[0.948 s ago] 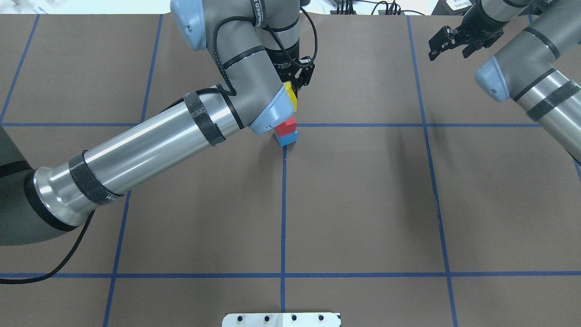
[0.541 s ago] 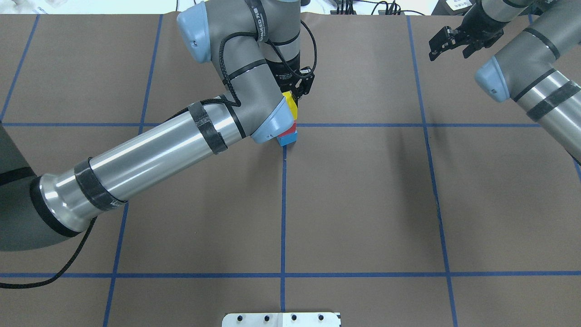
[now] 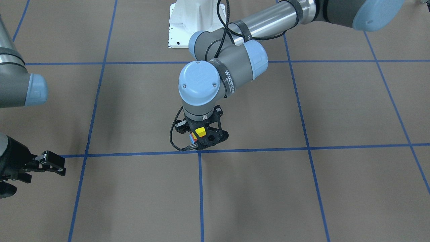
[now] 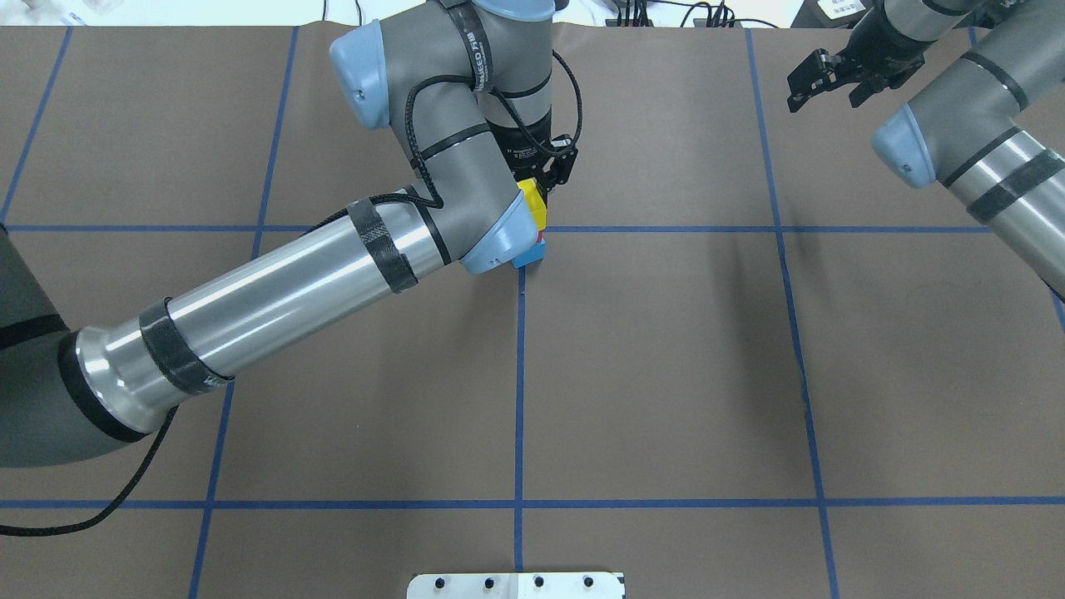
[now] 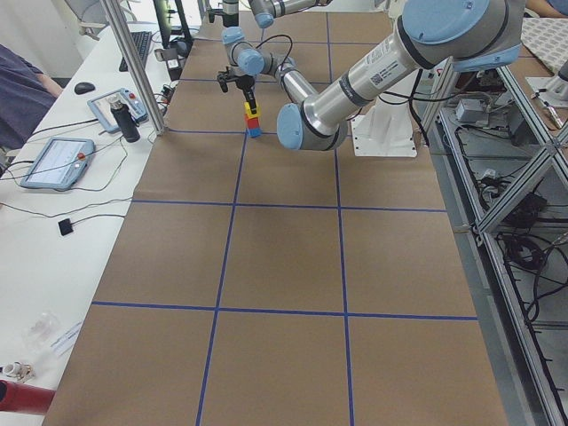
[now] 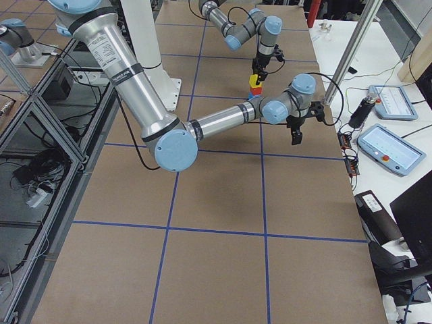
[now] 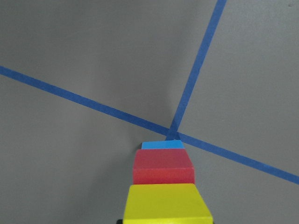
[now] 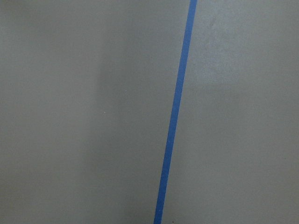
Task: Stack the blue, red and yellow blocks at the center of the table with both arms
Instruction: 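Lower the yellow cube onto the red cube and open the left gripper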
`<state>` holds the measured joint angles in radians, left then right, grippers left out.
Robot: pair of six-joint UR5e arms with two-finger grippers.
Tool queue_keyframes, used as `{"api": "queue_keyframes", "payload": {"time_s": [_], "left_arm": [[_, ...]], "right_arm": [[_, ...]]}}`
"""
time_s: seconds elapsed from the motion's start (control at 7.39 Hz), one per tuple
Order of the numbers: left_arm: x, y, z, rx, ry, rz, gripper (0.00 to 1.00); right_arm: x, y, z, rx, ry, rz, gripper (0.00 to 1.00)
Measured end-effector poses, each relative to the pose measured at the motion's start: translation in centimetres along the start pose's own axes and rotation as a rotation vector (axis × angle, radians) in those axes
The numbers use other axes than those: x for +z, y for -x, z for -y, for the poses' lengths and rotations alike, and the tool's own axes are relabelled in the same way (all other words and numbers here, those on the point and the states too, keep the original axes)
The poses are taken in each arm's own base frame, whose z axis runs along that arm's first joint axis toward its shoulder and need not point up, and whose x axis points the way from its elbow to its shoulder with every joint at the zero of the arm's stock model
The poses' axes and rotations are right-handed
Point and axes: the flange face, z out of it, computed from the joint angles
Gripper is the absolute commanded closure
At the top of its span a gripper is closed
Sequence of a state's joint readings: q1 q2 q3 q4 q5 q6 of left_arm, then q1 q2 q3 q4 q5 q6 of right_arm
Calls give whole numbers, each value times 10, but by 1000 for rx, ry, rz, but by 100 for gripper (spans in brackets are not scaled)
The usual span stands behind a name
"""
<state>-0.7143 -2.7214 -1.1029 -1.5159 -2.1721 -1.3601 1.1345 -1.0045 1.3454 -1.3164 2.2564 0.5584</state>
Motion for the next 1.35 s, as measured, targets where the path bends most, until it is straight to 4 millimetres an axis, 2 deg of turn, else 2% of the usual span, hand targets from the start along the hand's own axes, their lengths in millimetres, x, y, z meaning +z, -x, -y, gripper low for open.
{"api": "queue_keyframes", "payload": {"time_s": [1.08, 1.22, 1.35], "left_arm": [[-2, 3, 5, 6, -6, -7, 100], [-3, 3, 5, 7, -7, -8, 85], [-4, 3, 5, 6, -7, -9, 19]], "right_arm": [[2, -3, -2, -3, 3, -2, 1], [2, -4, -2, -3, 4, -3, 1], [2, -4, -2, -3, 4, -3, 1]]}}
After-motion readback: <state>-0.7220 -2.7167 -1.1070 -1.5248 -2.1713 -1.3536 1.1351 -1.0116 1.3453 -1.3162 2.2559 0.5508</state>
